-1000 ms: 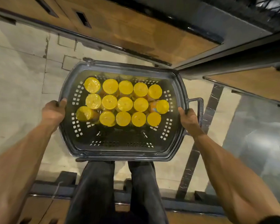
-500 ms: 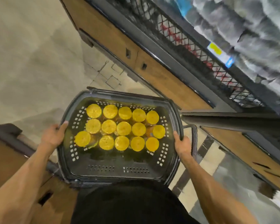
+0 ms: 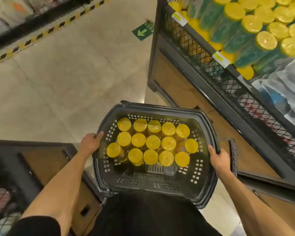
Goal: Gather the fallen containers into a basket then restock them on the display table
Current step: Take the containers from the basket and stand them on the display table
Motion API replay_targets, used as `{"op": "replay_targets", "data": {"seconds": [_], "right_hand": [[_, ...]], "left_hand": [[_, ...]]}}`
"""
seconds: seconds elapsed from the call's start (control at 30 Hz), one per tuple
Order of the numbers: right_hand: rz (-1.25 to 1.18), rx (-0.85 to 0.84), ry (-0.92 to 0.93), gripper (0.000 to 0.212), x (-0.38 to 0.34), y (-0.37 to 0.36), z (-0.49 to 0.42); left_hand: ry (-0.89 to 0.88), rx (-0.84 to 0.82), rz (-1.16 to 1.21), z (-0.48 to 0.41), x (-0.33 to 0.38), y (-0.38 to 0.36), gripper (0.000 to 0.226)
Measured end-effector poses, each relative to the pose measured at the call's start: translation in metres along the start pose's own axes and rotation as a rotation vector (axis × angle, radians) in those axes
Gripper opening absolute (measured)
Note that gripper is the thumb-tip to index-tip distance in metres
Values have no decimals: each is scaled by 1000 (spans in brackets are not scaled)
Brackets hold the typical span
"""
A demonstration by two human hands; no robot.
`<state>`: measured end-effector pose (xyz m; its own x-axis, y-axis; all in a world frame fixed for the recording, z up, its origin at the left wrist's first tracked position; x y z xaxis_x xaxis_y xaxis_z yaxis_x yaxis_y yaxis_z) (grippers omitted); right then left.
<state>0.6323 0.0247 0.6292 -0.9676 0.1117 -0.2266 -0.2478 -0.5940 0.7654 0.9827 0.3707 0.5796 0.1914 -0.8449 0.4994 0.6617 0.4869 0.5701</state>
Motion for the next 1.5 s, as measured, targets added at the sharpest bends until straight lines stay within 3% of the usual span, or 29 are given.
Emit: {"op": "replay_targets", "data": {"seconds": [0.1, 0.4, 0.67, 0.8, 1.07, 1.23, 1.5], "right_hand": [[-29, 21, 44, 45, -67, -11, 10], [-116, 23, 143, 53, -273, -51, -14], [-192, 45, 74, 59, -440, -78, -45], [-244, 26, 22, 67, -507, -83, -55], [-387, 111, -130, 35, -619, -117, -72], [-472, 204, -261, 47, -693, -125, -73], [-617, 332, -482, 48, -775, -129, -93]], "left_hand": [[-20, 41, -40, -34, 12, 55, 67], [-11, 203, 21, -143, 43, 178, 66], [10, 322, 78, -259, 99, 277, 66], [-33, 309, 28, -316, 145, 329, 71], [-139, 224, -28, -482, 241, 400, 69], [-214, 77, -109, -587, 323, 432, 66], [-458, -60, -327, -709, 503, 440, 63]]}}
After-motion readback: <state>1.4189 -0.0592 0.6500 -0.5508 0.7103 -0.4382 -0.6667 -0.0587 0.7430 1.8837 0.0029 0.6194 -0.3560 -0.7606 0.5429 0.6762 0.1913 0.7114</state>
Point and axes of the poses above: each hand's wrist, its own z-axis away from the middle knuckle, its own y-axis out of the back of the hand, x = y × z, the point moved 1 cm from there along -z, towards the middle knuckle, and after that the axes turned 13 degrees about z, right-handed, at the moved point
